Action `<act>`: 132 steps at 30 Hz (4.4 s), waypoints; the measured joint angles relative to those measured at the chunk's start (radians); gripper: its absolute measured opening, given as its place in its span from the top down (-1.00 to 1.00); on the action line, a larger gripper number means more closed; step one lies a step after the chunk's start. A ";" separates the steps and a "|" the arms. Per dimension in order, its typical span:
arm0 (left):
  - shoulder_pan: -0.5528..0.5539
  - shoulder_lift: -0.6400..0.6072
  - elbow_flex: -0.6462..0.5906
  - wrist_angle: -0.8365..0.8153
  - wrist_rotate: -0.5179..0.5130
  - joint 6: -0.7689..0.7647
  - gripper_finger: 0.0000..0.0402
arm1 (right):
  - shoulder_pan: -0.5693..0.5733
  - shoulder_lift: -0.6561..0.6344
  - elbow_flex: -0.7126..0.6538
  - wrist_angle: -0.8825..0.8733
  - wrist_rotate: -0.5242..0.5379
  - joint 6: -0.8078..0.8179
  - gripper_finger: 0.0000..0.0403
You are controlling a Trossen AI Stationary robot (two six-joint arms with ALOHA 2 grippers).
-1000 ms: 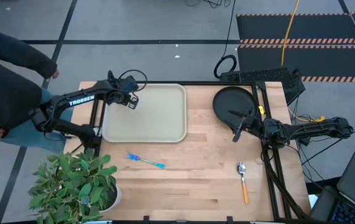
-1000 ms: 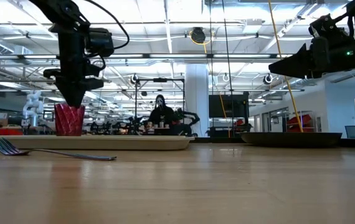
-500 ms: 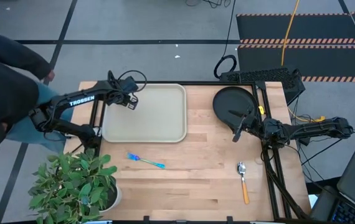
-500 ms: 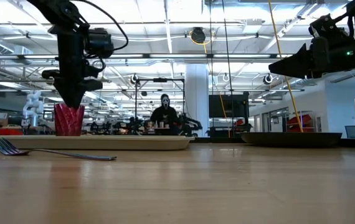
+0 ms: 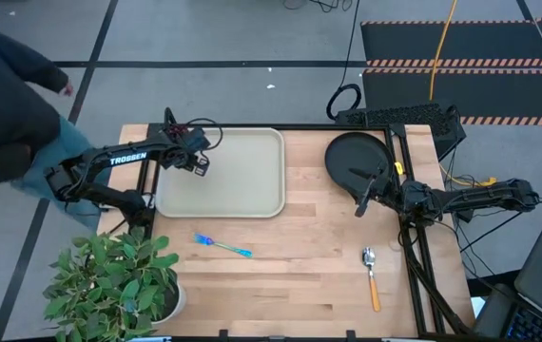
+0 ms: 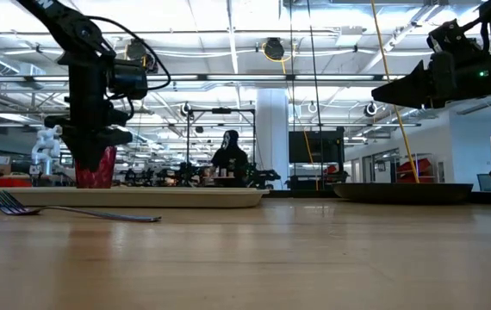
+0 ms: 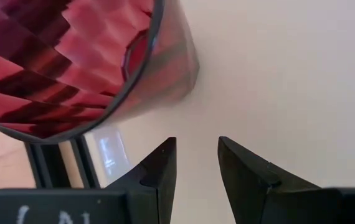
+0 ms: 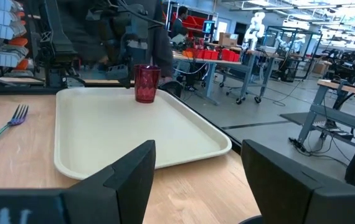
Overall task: Pick and place plate/cup/fork/spoon on tray
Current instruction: Put the red cup on the top left of the gray tray, then put the black plate on the bottom right of the red cup
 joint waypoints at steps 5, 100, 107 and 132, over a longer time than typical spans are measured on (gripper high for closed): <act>0.009 0.000 0.000 0.013 -0.041 0.002 0.39 | 0.000 0.000 0.000 0.000 0.000 -0.003 -0.15; -0.676 -0.153 -0.126 1.415 0.066 0.518 0.39 | -0.309 0.965 0.686 -1.046 -0.235 0.180 -0.02; -0.676 -0.153 -0.126 1.407 0.066 0.518 0.39 | -0.310 0.976 0.684 -0.997 -0.188 0.075 0.81; -0.674 -0.156 -0.125 1.439 0.065 0.539 0.39 | -0.052 1.104 1.015 -0.762 -0.356 -0.321 1.00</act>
